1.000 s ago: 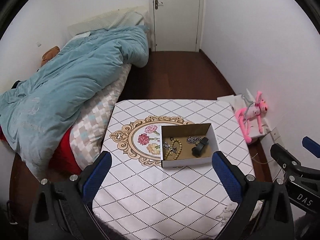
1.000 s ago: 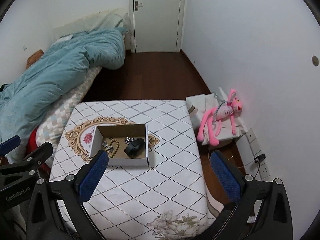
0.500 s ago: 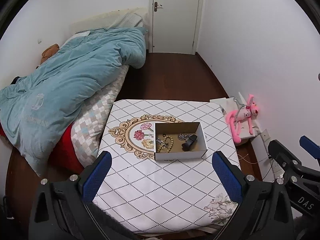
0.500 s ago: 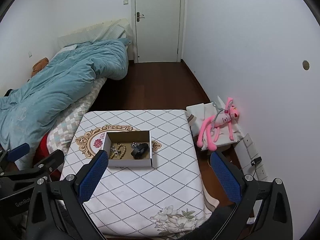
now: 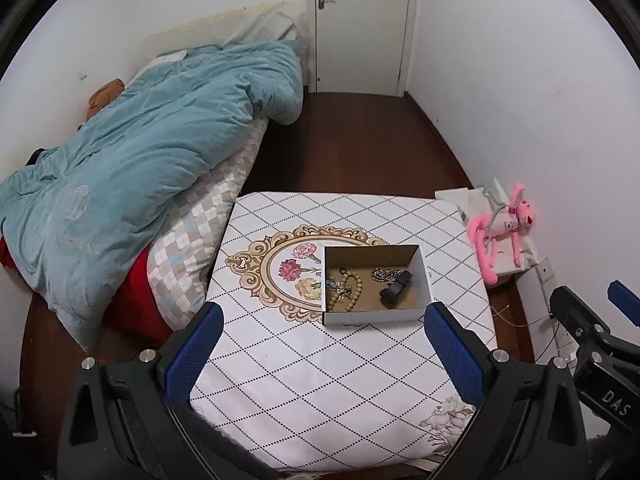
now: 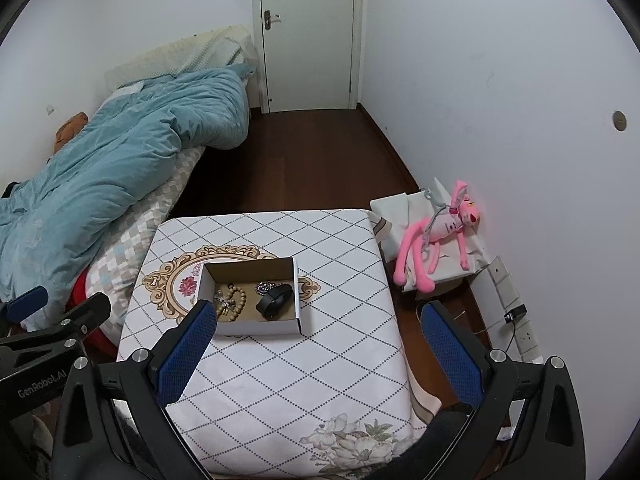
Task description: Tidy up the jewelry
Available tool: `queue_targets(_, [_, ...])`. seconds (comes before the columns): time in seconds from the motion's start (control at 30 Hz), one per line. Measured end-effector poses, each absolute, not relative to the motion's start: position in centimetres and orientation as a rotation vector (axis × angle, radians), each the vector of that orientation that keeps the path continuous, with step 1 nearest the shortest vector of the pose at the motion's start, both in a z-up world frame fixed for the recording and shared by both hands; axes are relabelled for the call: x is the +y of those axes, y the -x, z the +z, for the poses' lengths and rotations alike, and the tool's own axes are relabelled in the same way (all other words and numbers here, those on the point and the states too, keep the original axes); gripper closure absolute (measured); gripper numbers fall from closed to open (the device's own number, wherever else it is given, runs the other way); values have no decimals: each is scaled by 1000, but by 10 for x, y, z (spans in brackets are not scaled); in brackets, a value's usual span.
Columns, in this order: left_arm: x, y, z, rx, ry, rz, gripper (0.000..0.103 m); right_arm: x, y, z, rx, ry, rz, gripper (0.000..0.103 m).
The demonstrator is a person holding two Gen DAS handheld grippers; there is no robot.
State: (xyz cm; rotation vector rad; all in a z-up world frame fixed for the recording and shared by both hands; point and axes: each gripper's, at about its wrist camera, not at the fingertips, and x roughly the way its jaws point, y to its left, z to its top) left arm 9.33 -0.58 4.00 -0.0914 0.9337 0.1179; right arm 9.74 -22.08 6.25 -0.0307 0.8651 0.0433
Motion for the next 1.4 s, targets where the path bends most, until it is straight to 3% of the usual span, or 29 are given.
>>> queue_targets(0.63, [6, -142, -9, 1089, 75, 161, 1, -199, -159, 4, 1019, 90, 53, 0])
queue_targets(1.4, [2, -143, -17, 1081, 63, 112, 0, -201, -162, -7, 1060, 113, 55, 0])
